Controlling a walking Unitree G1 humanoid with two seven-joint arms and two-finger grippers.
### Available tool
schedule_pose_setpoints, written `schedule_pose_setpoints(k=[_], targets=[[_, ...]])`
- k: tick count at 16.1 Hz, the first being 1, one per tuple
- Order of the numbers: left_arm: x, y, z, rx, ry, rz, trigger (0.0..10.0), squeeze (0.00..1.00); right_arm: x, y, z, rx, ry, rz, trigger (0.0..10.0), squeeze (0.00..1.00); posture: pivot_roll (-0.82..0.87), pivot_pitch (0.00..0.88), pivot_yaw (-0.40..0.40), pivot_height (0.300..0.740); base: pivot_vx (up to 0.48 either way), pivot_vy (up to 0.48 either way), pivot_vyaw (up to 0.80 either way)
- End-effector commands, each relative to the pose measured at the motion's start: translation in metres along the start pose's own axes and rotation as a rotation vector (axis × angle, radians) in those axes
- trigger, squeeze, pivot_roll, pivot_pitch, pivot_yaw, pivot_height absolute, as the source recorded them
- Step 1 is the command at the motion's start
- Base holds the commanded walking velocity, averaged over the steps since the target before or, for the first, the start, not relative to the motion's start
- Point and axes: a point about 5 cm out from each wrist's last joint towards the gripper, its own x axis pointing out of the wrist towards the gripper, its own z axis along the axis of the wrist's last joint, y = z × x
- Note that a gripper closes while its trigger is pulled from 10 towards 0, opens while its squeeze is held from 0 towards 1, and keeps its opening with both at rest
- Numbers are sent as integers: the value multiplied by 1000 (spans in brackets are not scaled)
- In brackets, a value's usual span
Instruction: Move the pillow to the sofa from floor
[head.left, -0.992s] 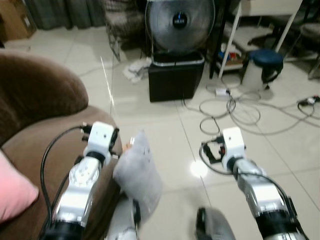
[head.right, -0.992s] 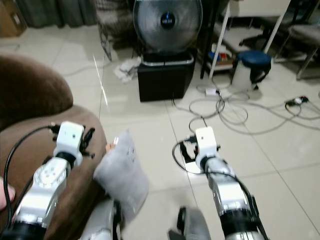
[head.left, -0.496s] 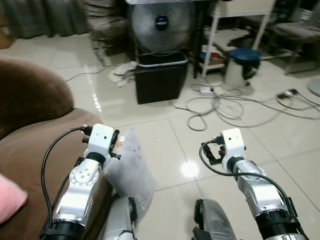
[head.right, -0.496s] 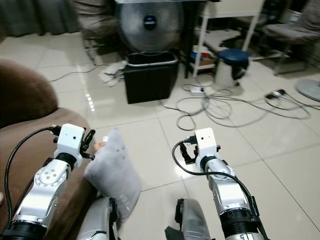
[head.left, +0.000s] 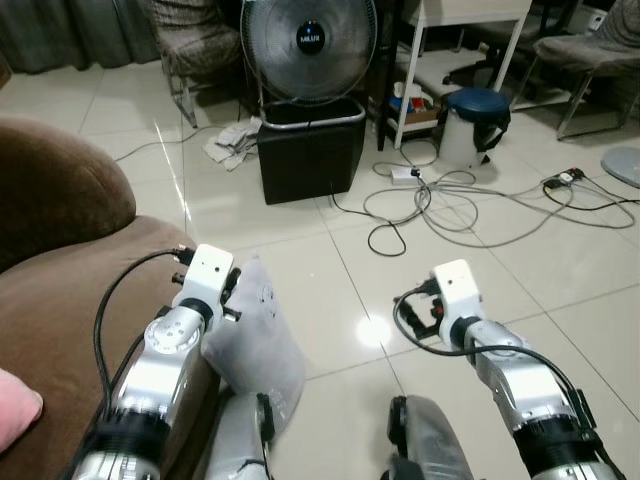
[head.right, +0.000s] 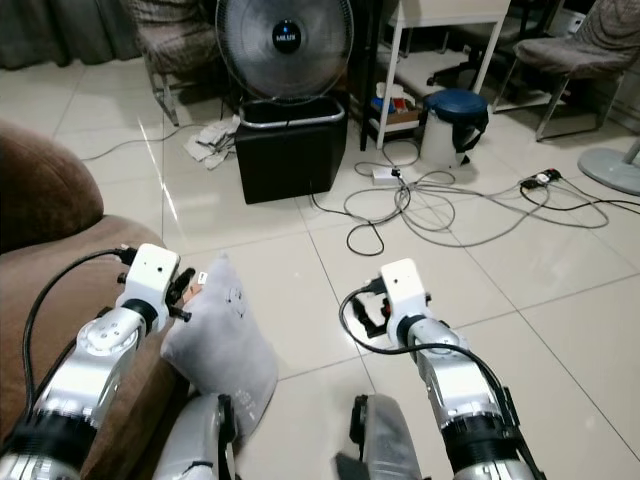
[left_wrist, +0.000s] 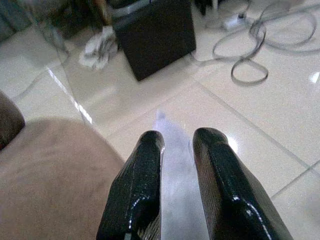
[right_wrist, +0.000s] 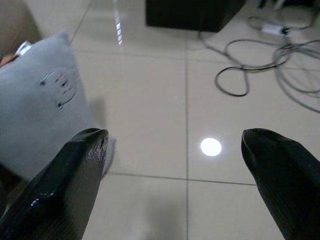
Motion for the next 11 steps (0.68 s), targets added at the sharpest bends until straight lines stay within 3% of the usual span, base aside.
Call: schedule_pose_setpoints(k=[1,3,6,8,11], targets=[[7,12,-3,-31,53,32,10000,1000,3,-3,10,-41,8,28,10000,0,18,0,-12,576,0,0,0],[13,20,-8,-70,119,89,10000,1000,4,-8,15,-67,8,32,10000,0,19,0,-46,576,0,0,0],[20,12,-18,-176,196,104,10000,1000,2,-20,22,-73,-43,38,10000,0,4,0,-58,576,0,0,0],[23,6,-23,-171,223,84,10000,1000,-2,-17,22,-116,-35,79,10000,0,-33,84,-42,576,0,0,0],[21,6,-35,-129,264,119,10000,1000,-16,-3,21,-99,-60,173,10000,0,-28,212,-51,576,0,0,0]])
